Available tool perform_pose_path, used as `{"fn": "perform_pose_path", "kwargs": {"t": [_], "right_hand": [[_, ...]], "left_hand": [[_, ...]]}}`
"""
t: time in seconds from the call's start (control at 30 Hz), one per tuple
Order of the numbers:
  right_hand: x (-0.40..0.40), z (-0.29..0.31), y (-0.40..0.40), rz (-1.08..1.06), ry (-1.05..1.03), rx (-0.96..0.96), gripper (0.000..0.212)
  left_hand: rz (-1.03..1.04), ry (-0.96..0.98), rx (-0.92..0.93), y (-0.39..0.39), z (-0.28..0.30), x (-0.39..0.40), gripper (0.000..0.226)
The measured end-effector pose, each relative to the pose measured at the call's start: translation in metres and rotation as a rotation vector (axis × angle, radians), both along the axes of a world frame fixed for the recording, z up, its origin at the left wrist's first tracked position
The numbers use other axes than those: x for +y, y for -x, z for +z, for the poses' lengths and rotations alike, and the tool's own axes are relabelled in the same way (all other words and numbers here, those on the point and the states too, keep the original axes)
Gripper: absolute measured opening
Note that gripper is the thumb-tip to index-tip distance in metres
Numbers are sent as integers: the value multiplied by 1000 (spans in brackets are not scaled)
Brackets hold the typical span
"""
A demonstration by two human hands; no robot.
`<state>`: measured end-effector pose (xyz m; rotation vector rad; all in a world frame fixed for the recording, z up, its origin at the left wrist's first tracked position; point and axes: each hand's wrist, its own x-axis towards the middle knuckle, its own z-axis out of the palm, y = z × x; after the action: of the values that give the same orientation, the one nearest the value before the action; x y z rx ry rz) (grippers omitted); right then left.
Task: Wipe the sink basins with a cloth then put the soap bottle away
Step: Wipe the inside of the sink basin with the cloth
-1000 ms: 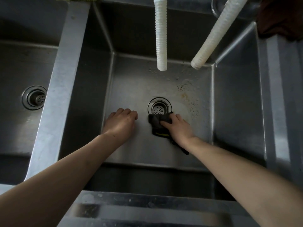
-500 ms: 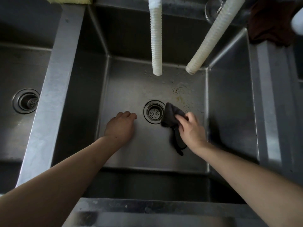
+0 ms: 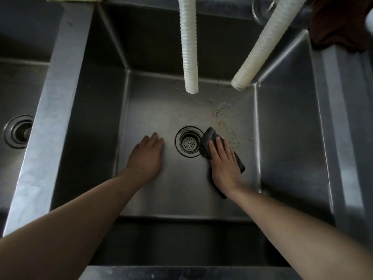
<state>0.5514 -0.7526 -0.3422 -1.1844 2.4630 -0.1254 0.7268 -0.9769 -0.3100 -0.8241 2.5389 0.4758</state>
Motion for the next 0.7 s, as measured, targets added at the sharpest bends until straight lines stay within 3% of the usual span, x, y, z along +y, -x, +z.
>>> {"fn": "perform_pose_path", "kwargs": {"t": [0.2, 0.4, 0.57, 0.7], "right_hand": [[-17, -18, 18, -355, 187, 21, 62], [-71, -27, 59, -470, 285, 70, 63], [-123, -30, 78, -386, 314, 54, 64], [-158, -33, 47, 26, 347, -25, 65]], "left_hand": [[20, 63, 23, 6, -8, -17, 58], [-2, -2, -137, 2, -18, -19, 64], [-8, -4, -190, 5, -15, -18, 68], [-47, 36, -223, 5, -11, -20, 69]]}}
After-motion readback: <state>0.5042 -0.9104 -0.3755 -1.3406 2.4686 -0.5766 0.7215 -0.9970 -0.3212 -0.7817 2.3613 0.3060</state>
